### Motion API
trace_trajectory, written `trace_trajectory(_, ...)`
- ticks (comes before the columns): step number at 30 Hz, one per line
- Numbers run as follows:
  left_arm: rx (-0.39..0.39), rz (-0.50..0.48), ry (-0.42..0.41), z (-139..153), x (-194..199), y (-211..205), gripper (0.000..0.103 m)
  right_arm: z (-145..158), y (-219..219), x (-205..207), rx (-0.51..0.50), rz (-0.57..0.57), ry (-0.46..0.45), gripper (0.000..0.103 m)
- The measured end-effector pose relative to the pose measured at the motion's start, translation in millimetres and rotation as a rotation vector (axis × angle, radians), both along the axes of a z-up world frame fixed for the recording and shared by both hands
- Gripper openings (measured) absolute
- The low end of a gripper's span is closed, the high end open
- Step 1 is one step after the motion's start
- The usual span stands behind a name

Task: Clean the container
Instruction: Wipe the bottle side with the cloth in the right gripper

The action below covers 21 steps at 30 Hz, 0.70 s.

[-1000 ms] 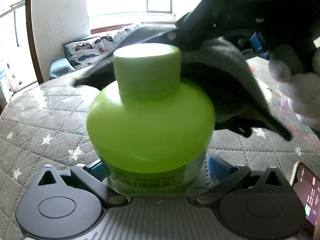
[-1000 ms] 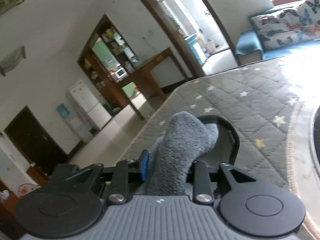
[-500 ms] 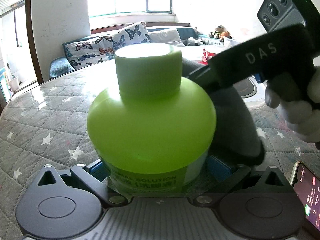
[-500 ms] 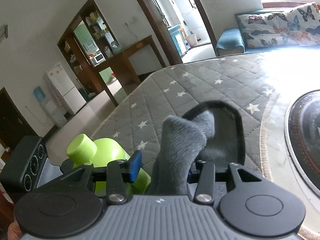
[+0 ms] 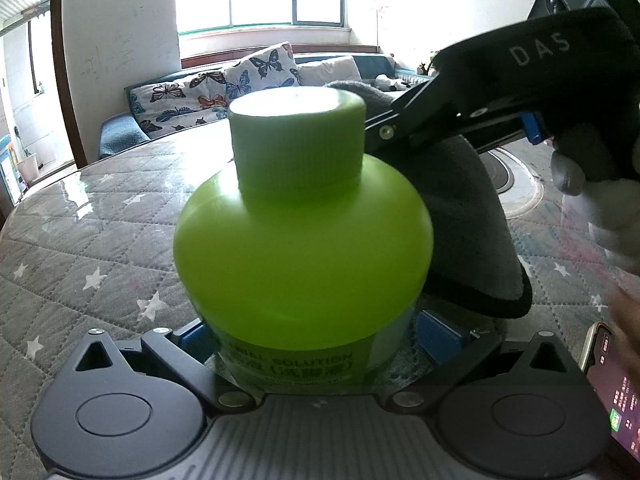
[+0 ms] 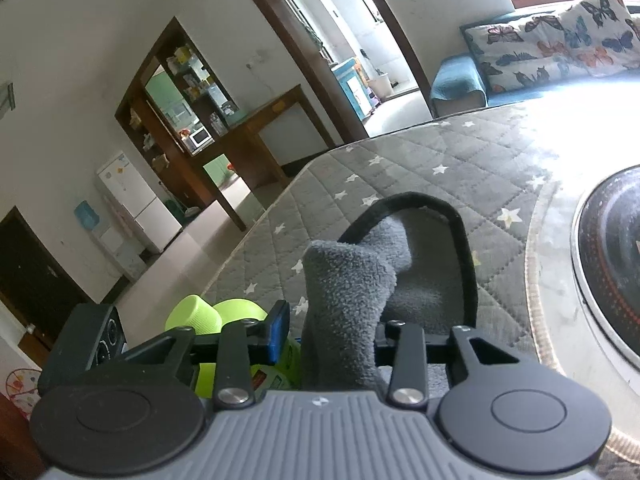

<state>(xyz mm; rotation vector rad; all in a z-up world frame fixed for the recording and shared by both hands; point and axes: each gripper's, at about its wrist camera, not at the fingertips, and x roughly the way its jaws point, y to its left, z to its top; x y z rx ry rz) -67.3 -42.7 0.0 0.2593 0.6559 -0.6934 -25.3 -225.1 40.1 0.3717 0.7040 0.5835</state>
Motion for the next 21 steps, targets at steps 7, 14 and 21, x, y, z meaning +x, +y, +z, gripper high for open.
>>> trace_trajectory(7, 0.0, 0.0, 0.0, 0.4, -0.3, -2.4, 0.103, -2.1, 0.2, -0.8, -0.013, -0.012, 0.008, 0.045)
trace_trajectory(14, 0.0, 0.0, 0.0, 0.1, -0.5, -2.1, 0.103, -8.3, 1.8, 6.6, -0.035, -0.019, 0.031, 0.049)
trace_trajectory(21, 0.0, 0.0, 0.0, -4.3, 12.3, -0.9, 0.103, -11.6, 1.7, 1.1, -0.032, -0.011, 0.036, 0.039)
